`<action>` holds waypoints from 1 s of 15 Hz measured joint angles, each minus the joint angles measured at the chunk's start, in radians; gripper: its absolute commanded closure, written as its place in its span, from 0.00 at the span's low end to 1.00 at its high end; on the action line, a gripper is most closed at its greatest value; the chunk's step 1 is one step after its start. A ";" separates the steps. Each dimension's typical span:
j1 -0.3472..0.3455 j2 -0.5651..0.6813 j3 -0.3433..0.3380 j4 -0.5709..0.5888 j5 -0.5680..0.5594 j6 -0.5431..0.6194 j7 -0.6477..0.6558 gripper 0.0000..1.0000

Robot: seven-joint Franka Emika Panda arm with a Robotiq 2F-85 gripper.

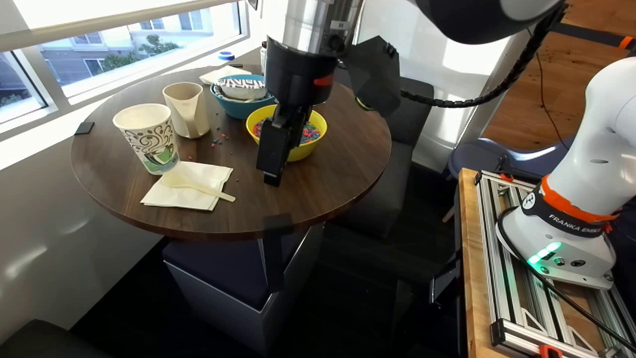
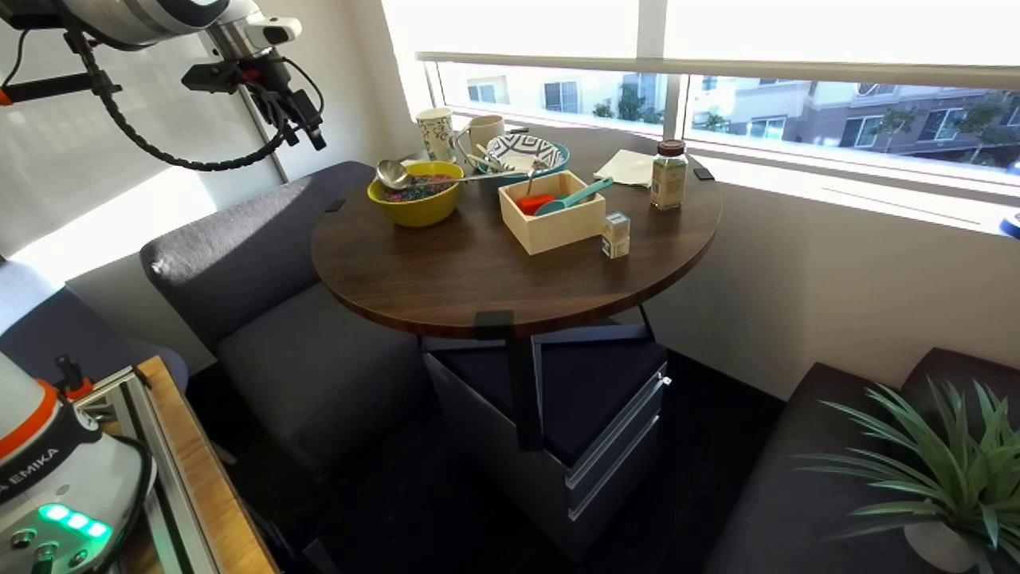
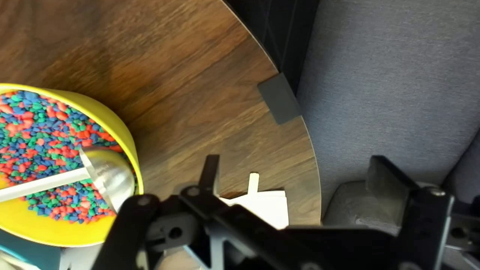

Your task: Use the white spoon to place cereal from the yellow bowl into the black and white bowl.

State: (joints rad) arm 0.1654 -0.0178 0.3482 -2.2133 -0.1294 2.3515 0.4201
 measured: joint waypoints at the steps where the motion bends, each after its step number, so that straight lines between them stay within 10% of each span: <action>1: 0.000 0.000 0.000 0.000 0.000 0.000 0.000 0.00; 15: 0.039 0.101 -0.053 0.088 -0.136 0.018 0.142 0.00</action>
State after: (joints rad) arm 0.2047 0.0835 0.2950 -2.1251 -0.2650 2.3695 0.5623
